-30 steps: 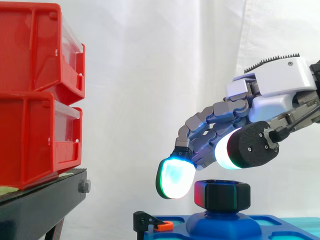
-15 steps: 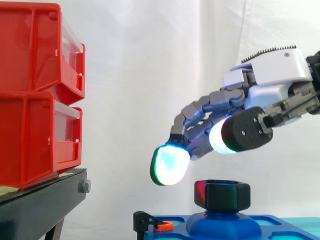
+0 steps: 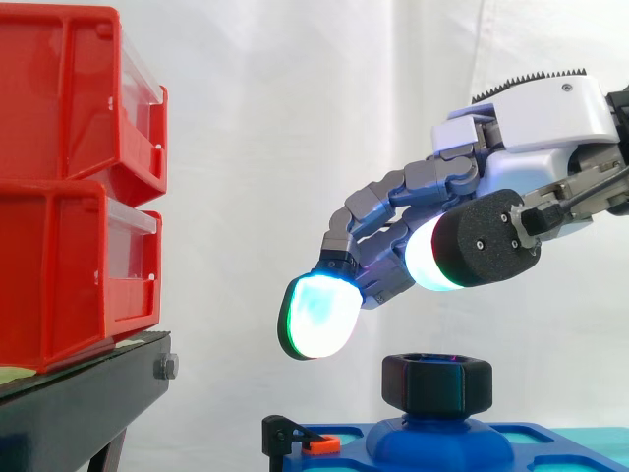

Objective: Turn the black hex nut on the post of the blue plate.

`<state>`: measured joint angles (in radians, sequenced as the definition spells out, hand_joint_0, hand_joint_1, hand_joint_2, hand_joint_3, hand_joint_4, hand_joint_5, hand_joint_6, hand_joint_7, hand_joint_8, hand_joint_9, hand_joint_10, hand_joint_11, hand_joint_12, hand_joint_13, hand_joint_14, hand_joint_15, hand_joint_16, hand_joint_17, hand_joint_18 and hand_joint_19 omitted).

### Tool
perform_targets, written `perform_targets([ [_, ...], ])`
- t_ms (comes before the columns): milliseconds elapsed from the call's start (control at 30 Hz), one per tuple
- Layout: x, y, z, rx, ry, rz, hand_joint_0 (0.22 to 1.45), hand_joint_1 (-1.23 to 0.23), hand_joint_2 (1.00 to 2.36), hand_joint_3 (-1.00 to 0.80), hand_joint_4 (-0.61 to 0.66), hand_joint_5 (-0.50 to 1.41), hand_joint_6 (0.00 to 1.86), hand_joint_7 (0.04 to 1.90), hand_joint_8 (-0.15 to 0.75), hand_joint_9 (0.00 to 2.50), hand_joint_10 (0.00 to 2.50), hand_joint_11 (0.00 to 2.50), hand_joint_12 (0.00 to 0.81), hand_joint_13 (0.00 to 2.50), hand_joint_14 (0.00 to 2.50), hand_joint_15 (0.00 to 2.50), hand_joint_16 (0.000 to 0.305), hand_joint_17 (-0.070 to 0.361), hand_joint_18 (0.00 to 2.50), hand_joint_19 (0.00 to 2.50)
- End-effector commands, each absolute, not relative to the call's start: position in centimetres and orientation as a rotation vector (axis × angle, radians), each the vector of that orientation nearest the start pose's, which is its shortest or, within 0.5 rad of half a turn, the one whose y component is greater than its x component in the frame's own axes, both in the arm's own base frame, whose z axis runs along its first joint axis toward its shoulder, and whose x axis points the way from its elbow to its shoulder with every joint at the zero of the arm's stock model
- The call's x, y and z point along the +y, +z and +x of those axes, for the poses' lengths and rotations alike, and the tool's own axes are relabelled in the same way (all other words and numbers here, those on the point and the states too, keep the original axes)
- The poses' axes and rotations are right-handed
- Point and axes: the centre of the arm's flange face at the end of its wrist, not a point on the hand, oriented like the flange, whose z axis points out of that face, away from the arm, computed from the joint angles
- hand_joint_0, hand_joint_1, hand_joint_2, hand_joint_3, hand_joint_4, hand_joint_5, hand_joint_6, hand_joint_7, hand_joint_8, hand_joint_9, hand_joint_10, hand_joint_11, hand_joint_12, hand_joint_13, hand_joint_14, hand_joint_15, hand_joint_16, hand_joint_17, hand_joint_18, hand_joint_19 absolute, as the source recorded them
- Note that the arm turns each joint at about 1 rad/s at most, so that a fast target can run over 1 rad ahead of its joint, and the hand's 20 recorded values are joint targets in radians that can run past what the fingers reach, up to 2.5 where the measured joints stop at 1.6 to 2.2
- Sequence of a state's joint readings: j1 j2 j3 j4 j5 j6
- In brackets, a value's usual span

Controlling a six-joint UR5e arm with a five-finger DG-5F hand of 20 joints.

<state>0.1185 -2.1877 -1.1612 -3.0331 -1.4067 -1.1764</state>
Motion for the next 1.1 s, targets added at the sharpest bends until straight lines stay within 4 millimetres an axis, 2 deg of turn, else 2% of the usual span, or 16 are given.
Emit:
perform_targets([
  [0, -6.2, 31.9, 73.0, 1.641, 0.252, 0.351, 0.47, -0.52, 1.0, -0.5, 0.22, -0.2, 0.5, 0.81, 0.28, 0.39, 0.0, 0.0, 0.397, 0.36, 0.0, 0.02, 0.056, 0.126, 0.32, 0.17],
  [767, -7.5, 31.6, 72.5, 1.674, 0.24, 0.369, 0.47, -0.51, 1.0, -0.5, 0.23, -0.19, 0.5, 0.81, 0.281, 0.4, 0.0, 0.0, 0.396, 0.36, 0.0, 0.02, 0.055, 0.123, 0.31, 0.17],
  [1067, -6.8, 31.6, 72.6, 1.67, 0.249, 0.361, 0.47, -0.51, 1.0, -0.5, 0.23, -0.19, 0.5, 0.81, 0.281, 0.4, 0.0, 0.0, 0.396, 0.36, 0.0, 0.02, 0.055, 0.123, 0.3, 0.16],
])
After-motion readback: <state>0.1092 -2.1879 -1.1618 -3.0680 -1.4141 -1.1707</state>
